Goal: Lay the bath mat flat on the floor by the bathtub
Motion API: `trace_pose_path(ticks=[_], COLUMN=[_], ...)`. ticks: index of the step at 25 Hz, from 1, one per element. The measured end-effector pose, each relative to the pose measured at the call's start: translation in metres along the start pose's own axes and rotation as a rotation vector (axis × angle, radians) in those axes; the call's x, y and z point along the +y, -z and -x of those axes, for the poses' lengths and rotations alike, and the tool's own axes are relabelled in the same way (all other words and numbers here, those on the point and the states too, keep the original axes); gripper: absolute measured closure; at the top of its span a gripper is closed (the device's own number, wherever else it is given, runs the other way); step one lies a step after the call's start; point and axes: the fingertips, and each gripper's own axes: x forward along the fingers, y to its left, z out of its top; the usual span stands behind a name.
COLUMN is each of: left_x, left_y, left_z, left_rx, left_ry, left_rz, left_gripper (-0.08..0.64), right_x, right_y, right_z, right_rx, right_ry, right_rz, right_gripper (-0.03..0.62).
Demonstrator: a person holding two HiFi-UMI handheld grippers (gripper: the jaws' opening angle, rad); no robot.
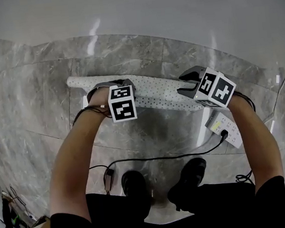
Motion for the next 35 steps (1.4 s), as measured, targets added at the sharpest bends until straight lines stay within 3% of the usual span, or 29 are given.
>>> trace_pose_path(ticks=[3,6,9,12,14,16,19,21,24,27,29,35], left_x=[-0.013,-0.042,-0.065,-0.070,-0.065,-0.057,-0.032,-0.013,-0.004,-0.005,-0.001,0.011], left_y=[-0.001,-0.002,0.001,0.004,0.004,-0.001,-0.011,-0.013,-0.008,-0.009,-0.010,-0.010], left_z=[0.006,0.011,0.006,-0.002,-0.001,0.006,0.021,0.025,0.015,0.009,0.011,0.026], left_rx=[-0.034,-0.055,-0.024,0.003,-0.007,-0.055,-0.175,-0.200,-0.138,-0.099,-0.090,-0.130], left_ry=[0.100,0.251,0.306,0.276,0.271,0.276,0.243,0.174,0.078,0.066,0.052,0.046], left_rz=[0.046,0.062,0.002,-0.066,-0.068,-0.027,0.104,0.151,0.110,0.092,0.079,0.115], left_gripper=[0.436,0.432,0.546,0.529,0.531,0.531,0.526,0.479,0.301,0.307,0.360,0.425], right_x=[-0.002,0.017,0.035,0.036,0.036,0.039,0.042,0.041,0.040,0.038,0.034,0.016], right_y=[0.014,0.036,0.054,0.057,0.053,0.050,0.048,0.045,0.042,0.038,0.035,0.023], right_z=[-0.020,-0.039,-0.056,-0.060,-0.055,-0.050,-0.044,-0.042,-0.040,-0.036,-0.031,-0.013], right_rx=[0.076,0.141,0.193,0.221,0.222,0.215,0.212,0.216,0.219,0.211,0.196,0.127], right_ry=[-0.014,-0.136,-0.173,-0.111,-0.106,-0.107,-0.099,-0.077,-0.047,-0.016,0.007,0.066], right_rz=[-0.039,-0.113,-0.095,-0.003,0.010,0.019,0.068,0.112,0.157,0.194,0.195,0.169], right_gripper=[0.337,0.285,0.267,0.284,0.316,0.340,0.356,0.369,0.380,0.390,0.401,0.432])
